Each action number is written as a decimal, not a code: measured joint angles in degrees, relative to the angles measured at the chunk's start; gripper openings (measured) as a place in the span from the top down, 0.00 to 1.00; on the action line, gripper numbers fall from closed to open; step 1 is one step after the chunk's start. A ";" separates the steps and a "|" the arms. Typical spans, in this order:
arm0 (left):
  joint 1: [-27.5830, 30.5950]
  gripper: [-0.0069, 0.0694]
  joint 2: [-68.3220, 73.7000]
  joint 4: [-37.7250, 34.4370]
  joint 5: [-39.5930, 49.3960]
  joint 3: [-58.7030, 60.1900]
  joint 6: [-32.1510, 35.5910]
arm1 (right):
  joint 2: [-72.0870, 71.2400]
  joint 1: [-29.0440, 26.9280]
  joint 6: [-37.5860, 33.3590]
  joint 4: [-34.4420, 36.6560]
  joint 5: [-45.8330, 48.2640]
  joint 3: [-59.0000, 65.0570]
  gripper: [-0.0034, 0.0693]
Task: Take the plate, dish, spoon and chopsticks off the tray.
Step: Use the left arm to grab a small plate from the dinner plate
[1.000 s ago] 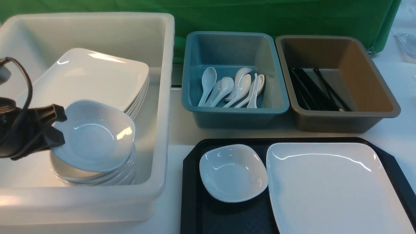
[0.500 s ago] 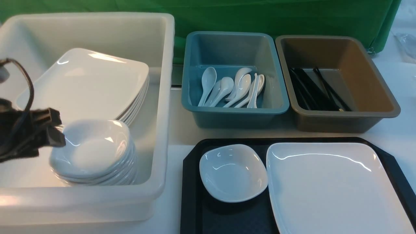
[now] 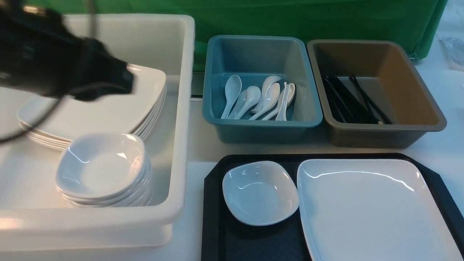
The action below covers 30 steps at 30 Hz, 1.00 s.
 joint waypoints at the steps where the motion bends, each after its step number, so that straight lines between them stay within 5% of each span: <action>1: 0.00 0.86 0.28 0.34 -0.15 0.00 -0.05 | 0.00 0.00 0.00 0.00 0.00 0.00 0.88; 4: -14.05 0.90 7.25 7.53 -2.17 0.00 -3.70 | 0.00 0.00 0.30 0.00 0.00 0.00 0.88; 9: -23.17 0.88 19.13 14.02 -3.31 0.00 -5.71 | 0.00 0.00 1.95 0.00 0.00 0.00 0.88; 13: -25.36 0.80 25.52 15.57 -6.27 0.00 -5.61 | 0.00 0.00 2.03 0.00 0.00 0.00 0.88; 24: -26.35 0.23 38.62 26.03 -13.54 0.00 -3.80 | 0.00 0.00 2.16 0.02 0.00 0.00 0.87; 30: -26.35 0.16 42.01 31.15 -15.97 0.00 -3.80 | 0.00 0.00 2.16 0.02 0.00 0.00 0.86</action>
